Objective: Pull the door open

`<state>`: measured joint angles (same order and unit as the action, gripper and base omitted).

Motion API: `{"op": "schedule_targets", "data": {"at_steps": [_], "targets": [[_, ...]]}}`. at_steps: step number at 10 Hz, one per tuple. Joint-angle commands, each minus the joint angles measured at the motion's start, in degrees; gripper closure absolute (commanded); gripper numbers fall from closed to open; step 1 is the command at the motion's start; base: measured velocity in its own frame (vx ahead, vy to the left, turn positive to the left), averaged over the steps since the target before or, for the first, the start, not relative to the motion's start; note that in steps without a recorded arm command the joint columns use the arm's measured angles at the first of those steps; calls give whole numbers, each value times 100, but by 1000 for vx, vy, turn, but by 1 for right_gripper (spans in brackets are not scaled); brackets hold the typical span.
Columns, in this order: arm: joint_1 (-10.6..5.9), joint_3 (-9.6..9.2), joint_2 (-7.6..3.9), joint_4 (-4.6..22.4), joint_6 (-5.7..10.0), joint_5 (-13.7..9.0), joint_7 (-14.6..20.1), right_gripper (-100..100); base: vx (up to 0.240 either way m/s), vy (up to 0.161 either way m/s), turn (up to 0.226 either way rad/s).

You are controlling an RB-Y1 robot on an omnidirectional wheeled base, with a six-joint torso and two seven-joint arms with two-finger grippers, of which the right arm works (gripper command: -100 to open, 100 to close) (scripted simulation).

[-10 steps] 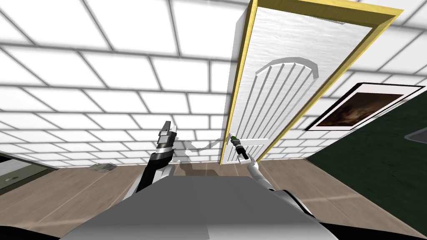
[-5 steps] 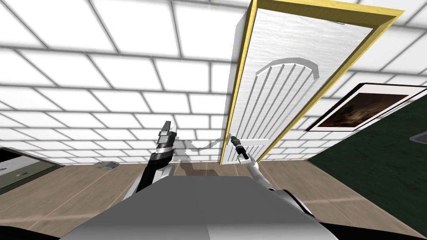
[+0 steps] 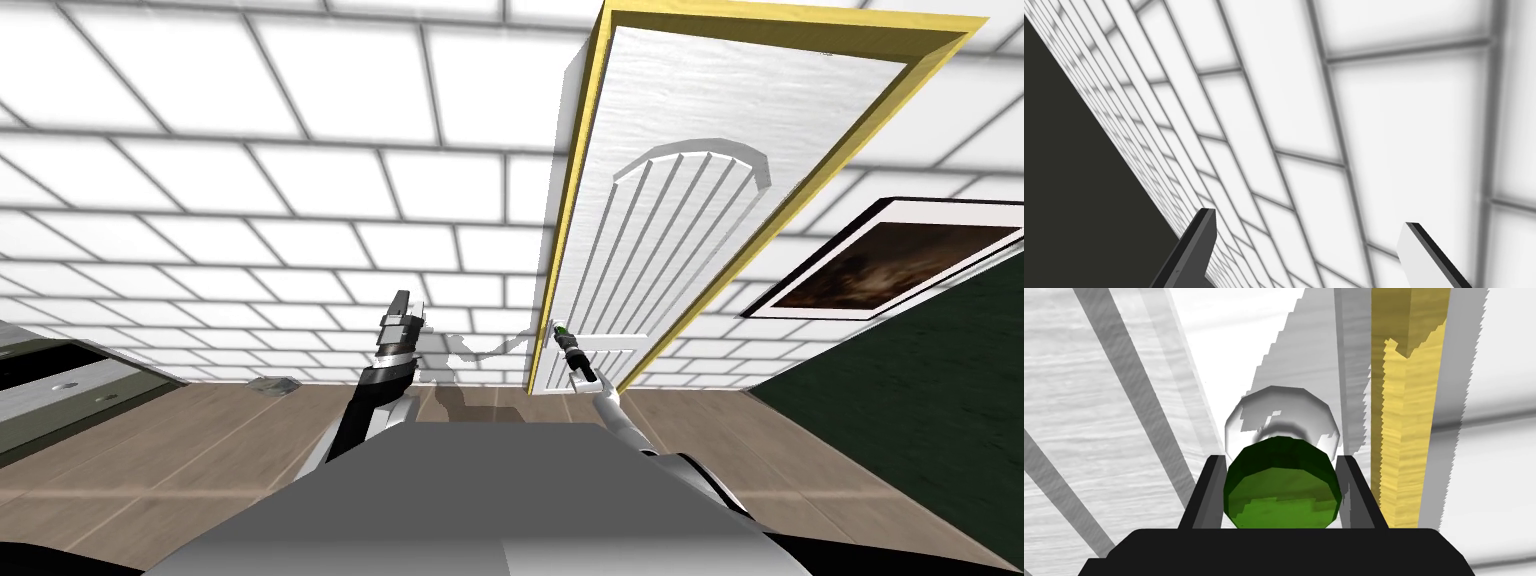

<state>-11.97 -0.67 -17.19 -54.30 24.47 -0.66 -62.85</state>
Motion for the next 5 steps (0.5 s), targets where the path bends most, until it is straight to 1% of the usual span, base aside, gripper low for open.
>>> {"op": "schedule_targets", "data": {"at_steps": [1, 5], "targets": [[-11, -2, 7, 26, 10, -72, 259, 100, -49, -29, 63], [-56, 5, 0, 95, 32, -262, 894, 100, -51, -37, 76]]}}
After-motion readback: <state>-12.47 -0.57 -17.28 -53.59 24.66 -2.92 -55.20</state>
